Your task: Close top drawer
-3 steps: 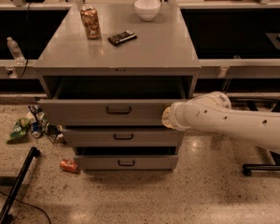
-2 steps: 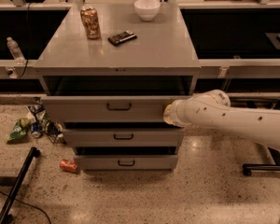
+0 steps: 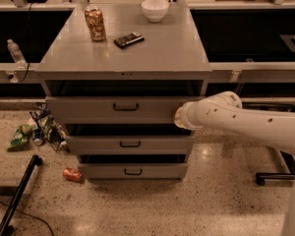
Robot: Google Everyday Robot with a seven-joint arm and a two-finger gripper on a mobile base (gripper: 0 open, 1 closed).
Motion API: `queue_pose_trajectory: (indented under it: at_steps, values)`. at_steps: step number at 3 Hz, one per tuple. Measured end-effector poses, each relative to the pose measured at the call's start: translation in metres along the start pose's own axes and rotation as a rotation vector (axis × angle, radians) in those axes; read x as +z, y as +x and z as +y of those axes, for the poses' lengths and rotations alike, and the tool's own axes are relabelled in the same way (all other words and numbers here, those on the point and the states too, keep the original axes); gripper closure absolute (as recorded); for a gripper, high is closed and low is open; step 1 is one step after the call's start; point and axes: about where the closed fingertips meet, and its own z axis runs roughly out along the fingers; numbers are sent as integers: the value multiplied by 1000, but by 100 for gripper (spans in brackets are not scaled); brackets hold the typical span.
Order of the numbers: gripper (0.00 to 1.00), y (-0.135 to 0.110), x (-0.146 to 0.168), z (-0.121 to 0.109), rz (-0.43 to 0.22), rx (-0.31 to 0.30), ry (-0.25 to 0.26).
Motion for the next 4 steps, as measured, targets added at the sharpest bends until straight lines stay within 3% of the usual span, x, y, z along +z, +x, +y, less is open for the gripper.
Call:
queue_pose_trajectory:
  at_steps: [1,2,3,4]
  values:
    - [100,-8,-15,17,-29,54,-42]
    - [100,-20,-57,16,-100,139,-39]
    - [100,-29,-101,8,-223,273,-12]
    - [97,-33,-151,-15,-405,415,95]
